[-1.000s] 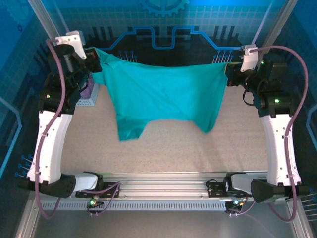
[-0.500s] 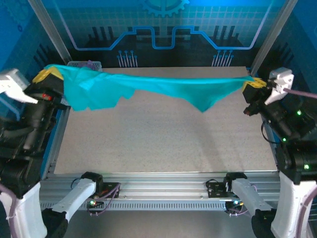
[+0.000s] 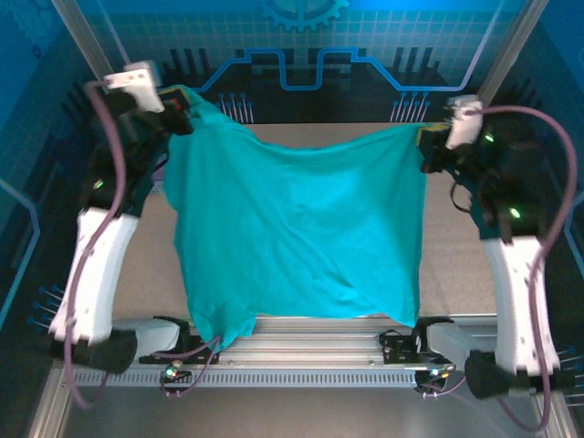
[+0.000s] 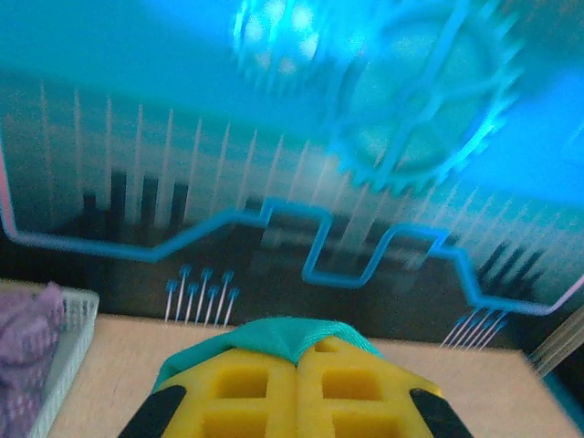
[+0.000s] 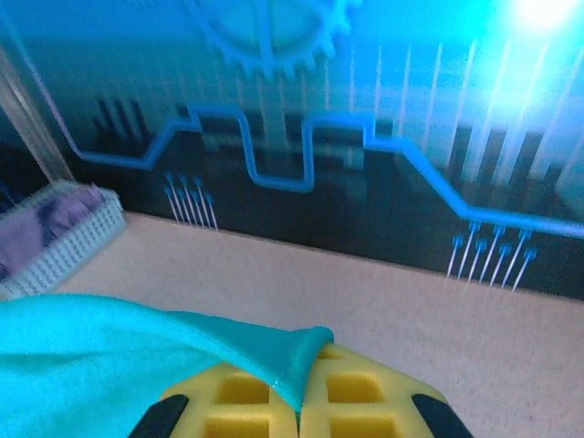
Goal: Fold the inside-out t-shirt
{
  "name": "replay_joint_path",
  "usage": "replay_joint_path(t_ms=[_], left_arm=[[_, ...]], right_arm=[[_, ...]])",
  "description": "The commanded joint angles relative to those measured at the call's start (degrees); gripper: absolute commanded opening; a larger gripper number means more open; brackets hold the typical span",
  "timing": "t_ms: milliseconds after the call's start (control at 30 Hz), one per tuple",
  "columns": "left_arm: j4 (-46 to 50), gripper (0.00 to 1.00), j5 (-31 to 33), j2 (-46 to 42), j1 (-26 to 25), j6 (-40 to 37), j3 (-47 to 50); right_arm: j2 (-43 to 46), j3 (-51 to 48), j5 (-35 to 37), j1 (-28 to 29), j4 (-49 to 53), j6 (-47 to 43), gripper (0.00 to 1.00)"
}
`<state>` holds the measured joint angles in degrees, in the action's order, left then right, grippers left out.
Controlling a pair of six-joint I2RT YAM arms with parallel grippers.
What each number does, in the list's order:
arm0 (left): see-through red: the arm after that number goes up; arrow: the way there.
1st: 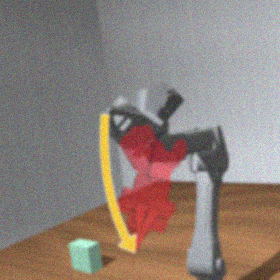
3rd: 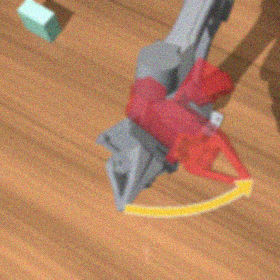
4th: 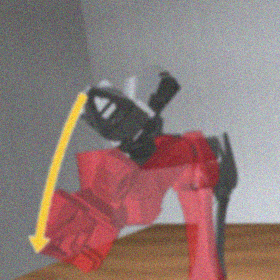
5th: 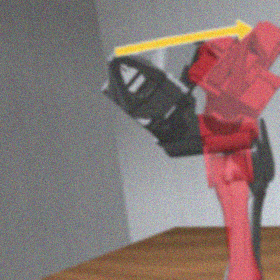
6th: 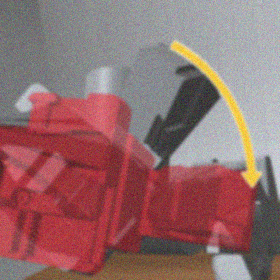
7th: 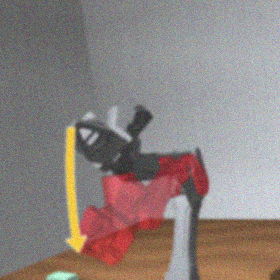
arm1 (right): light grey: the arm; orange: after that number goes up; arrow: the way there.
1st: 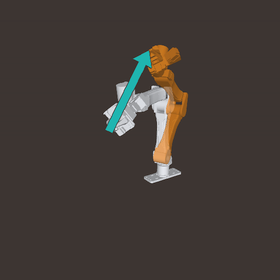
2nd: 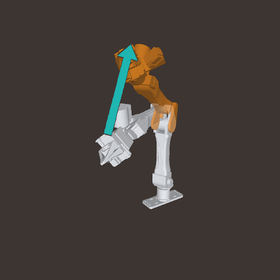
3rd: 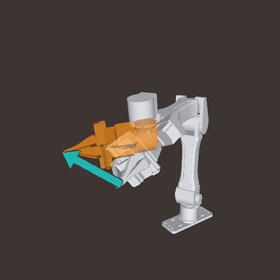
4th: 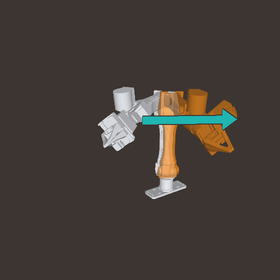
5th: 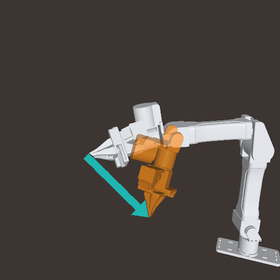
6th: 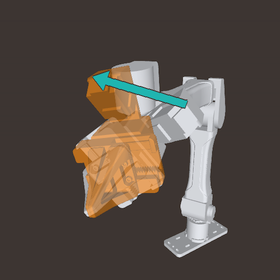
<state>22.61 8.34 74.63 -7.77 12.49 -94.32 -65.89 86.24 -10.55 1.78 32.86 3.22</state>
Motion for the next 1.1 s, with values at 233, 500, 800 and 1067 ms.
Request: replay_joint_path(t_ms=[233,500,800,1067], left_arm=[[-4.64,0.19,-1.04,46.52,2.85,0.03,-22.6],[-1.96,0.57,-4.24,48.31,2.83,5.44,-23.31],[-26.03,0.63,-18.79,15.25,1.14,26.21,31.79],[-14.19,0.64,-18.66,0.96,-8.5,23.01,48.85]], right_arm=[[-55.89,27.51,13.7,2.15,-8.22,2.36,0.11],[-64.25,39.32,16.35,3.21,4.3,2.33,0.37],[-38.55,-2.56,16.15,5.63,4.75,6.1,0.49],[-26.12,-22.5,10.74,-3.92,4.47,11.15,0.51]])
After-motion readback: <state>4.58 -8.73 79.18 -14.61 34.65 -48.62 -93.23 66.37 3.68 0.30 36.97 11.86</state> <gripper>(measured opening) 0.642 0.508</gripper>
